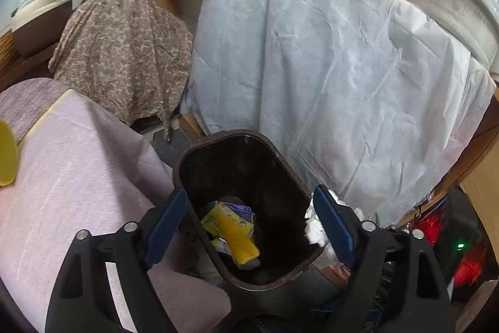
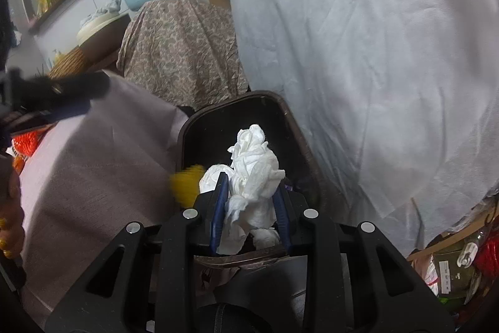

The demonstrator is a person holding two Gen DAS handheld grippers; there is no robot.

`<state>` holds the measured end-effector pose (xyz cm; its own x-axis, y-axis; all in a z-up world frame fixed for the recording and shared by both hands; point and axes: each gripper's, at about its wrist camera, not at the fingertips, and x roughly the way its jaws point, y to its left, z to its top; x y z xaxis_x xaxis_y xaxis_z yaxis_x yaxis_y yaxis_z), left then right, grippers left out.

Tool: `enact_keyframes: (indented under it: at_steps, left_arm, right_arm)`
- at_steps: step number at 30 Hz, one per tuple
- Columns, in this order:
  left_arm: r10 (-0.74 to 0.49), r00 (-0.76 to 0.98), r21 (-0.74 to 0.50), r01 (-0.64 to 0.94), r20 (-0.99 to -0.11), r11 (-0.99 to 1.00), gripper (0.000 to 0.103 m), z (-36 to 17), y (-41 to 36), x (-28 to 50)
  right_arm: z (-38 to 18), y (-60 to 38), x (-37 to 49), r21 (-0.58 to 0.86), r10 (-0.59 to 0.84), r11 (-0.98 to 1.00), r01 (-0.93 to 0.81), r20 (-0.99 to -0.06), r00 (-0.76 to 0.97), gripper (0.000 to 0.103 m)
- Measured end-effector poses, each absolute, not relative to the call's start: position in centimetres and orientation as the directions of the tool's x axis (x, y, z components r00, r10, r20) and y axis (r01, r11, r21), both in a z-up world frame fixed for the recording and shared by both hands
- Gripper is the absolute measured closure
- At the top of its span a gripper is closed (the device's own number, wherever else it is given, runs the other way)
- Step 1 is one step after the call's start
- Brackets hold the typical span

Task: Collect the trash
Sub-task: 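Carry tissues and foam net to the bin and release them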

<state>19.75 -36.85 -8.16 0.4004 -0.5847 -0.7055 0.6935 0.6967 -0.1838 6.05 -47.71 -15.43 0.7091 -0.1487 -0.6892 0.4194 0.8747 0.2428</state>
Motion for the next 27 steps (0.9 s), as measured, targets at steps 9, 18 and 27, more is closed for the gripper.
enact_keyframes:
  at_steps: [9,18,27]
  left_arm:
    - [-0.586,0.438,-0.192,0.666,-0.682,0.721,0.012,-6.5,-32.6,19.3]
    - [-0.579,0.484,-0.178,0.646,-0.656,0.742,0.008,-4.6,-28.3,17.9]
    - [-0.571,0.551,-0.13,0.641,-0.608,0.757,0.006,-2.6,-23.7,15.5]
  right_arm:
    - [-17.9,-46.1,9.6,0.229,-0.096,0.898,0.376,-0.732,0.675,0.057]
    - [-17.8,-44.5,10.3,0.192,-0.129,0.903,0.384,-0.731,0.67,0.027]
    - [-13.4,-41.6,9.2,0.184,-0.116,0.931,0.316,-0.672,0.732,0.022]
